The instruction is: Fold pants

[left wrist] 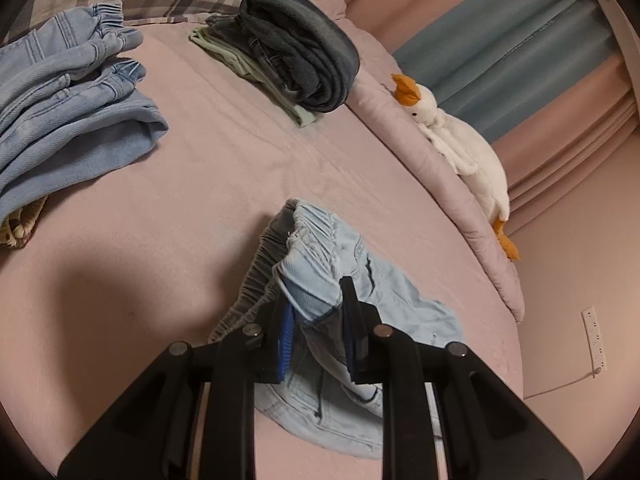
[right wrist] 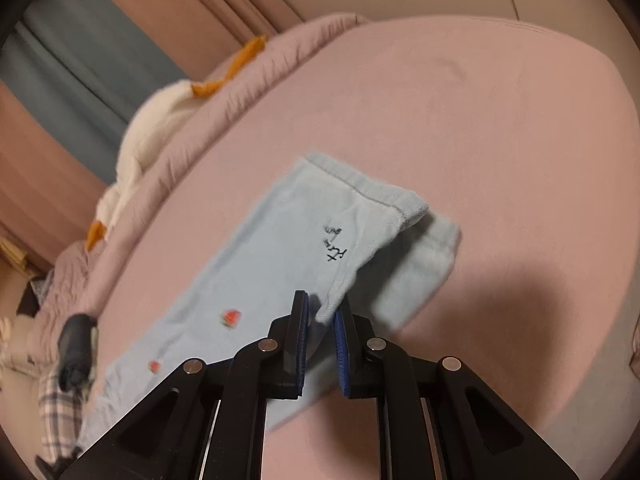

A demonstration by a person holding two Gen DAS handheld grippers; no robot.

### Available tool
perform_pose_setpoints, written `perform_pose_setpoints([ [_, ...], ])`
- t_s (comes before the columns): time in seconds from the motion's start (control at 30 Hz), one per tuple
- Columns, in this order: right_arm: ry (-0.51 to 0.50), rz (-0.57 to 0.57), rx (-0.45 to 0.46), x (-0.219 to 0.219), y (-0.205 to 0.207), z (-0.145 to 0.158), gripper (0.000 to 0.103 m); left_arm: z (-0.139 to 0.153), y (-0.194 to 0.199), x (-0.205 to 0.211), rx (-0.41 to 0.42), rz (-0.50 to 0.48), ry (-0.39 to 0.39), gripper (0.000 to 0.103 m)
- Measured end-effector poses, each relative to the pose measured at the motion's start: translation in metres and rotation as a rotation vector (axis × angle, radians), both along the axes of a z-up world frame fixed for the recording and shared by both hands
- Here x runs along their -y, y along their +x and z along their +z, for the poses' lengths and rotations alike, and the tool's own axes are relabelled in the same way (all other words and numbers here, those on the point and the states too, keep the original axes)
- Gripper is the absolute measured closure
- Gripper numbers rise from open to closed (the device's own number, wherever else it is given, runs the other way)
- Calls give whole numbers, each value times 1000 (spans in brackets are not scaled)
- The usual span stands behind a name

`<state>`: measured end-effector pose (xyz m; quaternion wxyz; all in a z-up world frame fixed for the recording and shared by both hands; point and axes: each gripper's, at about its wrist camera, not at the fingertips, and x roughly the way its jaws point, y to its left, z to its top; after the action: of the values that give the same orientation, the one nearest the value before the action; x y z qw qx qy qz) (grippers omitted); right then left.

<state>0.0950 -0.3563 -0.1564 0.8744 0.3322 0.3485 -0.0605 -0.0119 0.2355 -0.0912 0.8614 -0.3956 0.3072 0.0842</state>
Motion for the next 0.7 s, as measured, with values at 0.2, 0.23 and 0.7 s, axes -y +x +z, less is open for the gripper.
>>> perform_pose_setpoints([
  [0.2, 154, -30, 14, 24, -5, -17, 88, -13, 0, 0, -67, -47, 1, 81],
  [0.23, 160, -52, 21, 30, -7, -16, 88, -15, -3, 1, -82, -59, 7, 80],
  [0.7, -46, -120, -23, 37, 1, -2, 98, -27, -25, 4, -133, -82, 49, 60],
])
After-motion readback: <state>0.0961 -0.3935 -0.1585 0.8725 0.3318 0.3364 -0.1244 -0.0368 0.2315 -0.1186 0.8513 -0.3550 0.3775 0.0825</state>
